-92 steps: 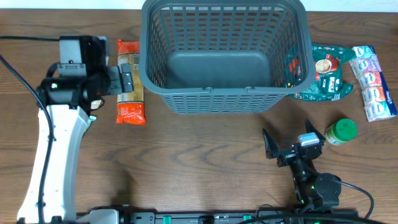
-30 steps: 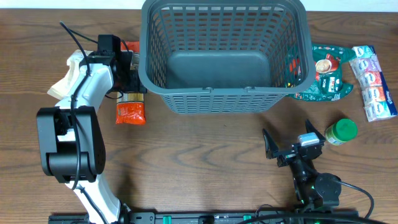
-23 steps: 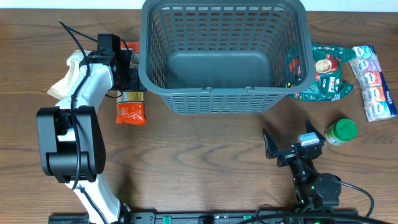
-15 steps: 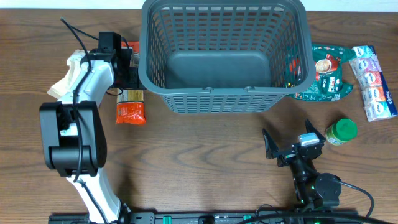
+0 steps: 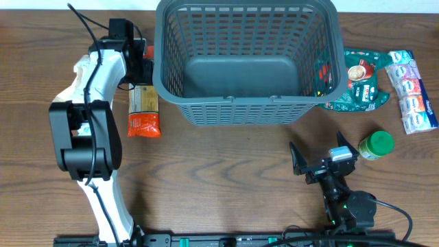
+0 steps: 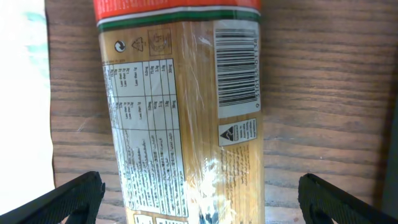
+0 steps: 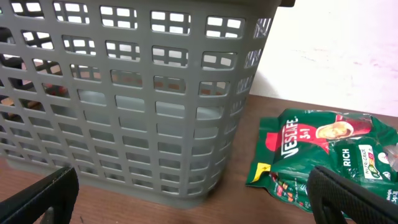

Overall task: Pack container
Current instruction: 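Close the left gripper on the spaghetti packet and lift it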

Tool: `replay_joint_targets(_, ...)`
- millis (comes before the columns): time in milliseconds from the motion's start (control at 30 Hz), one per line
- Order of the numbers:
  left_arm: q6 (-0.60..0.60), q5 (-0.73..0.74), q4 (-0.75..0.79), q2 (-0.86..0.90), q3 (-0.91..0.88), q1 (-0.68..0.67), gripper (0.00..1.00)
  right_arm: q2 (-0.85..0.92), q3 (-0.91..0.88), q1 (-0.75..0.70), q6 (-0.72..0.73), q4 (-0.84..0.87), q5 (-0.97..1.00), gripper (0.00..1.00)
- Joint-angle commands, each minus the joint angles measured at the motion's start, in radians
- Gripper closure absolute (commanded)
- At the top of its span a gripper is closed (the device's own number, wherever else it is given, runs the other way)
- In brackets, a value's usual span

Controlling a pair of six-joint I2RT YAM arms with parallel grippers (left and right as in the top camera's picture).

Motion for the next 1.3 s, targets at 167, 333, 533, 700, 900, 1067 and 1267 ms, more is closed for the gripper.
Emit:
replay_joint_targets(167,-0.039,-0.002,-0.033,0.086,0.013,0.003,0.02,-0.006,-0.004,0.008,0.009,-0.001,0.000,0.01)
replay_joint_targets(333,-0.046,0.001,-0.036,0.113,0.013,0.003,0.02,-0.006,-0.004,0.008,0.009,-0.001,0.000,0.01)
replay_joint_targets(533,-0.065,0.002,-0.053,0.159,0.013,0.003,0.01,-0.006,-0.004,0.008,0.009,-0.001,0.000,0.01)
replay_joint_targets(700,-0.064,0.000,-0.075,0.202,0.003,-0.001,0.01,-0.006,-0.004,0.008,0.009,-0.001,0.000,0.01)
replay_joint_targets(900,-0.064,0.000,-0.100,0.232,0.001,-0.011,0.02,-0.006,-0.004,0.008,0.009,-0.001,0.000,0.01)
replay_joint_targets(1067,-0.064,0.000,-0.100,0.232,-0.005,-0.015,0.01,-0.006,-0.004,0.008,0.009,-0.001,0.000,0.01)
replay_joint_targets(1267,-0.064,0.000,-0.115,0.232,-0.008,-0.015,0.01,-0.006,-0.004,0.008,0.009,-0.001,0.000,0.01)
